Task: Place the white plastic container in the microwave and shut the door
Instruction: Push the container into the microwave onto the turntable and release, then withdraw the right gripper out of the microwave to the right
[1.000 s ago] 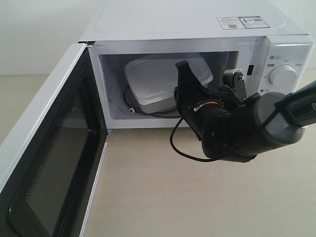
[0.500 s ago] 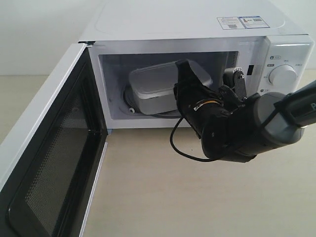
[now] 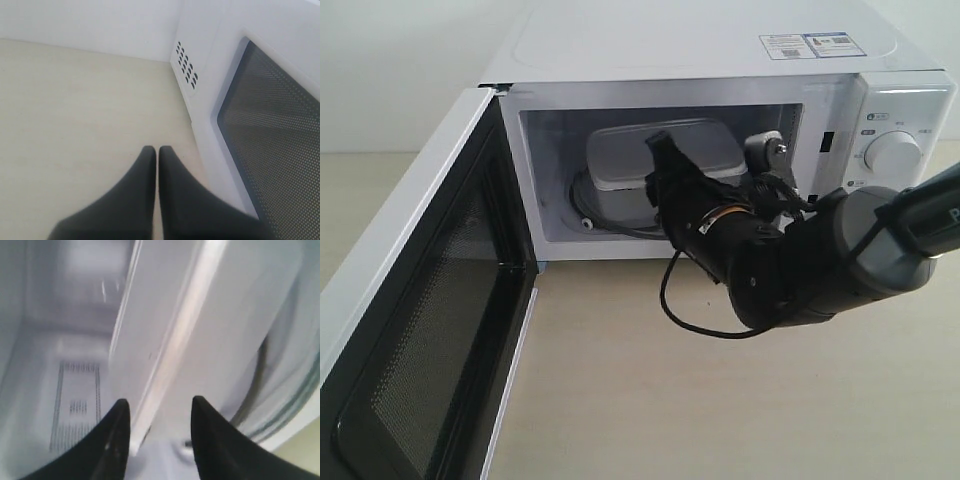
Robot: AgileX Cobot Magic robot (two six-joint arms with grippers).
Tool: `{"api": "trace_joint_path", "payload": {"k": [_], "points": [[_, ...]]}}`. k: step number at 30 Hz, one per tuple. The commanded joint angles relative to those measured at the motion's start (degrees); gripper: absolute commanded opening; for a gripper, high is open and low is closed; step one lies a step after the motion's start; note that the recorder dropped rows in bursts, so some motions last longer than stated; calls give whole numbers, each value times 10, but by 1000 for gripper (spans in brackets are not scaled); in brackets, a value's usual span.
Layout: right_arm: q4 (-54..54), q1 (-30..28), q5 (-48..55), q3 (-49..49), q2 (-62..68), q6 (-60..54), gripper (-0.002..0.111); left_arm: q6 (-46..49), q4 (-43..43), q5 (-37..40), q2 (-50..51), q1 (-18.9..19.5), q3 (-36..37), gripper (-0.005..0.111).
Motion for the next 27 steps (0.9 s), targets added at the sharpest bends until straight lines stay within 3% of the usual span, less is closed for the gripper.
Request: {"api": "trace_joint_path", "payload": {"k": [1, 4, 7, 10, 13, 16, 27], "points": [[-167, -3, 11, -1, -4, -15, 39, -2, -1, -3, -1, 1, 2, 4], [-210, -3, 27, -1, -4, -110, 39, -2, -1, -3, -1, 1, 2, 4], [-206, -3, 89, -1, -4, -355, 31, -2, -1, -3, -1, 1, 2, 4], [-206, -3, 84, -1, -4, -578, 0, -2, -1, -3, -1, 1, 2, 4], [-182, -3, 22, -1, -2, -634, 0, -2, -1, -3, -1, 1, 2, 4], [-54, -3, 2, -1, -1, -689, 0, -2, -1, -3, -1, 1, 2, 4], [-37, -3, -101, -2, 71, -687, 0, -2, -1, -3, -1, 1, 2, 4]]}}
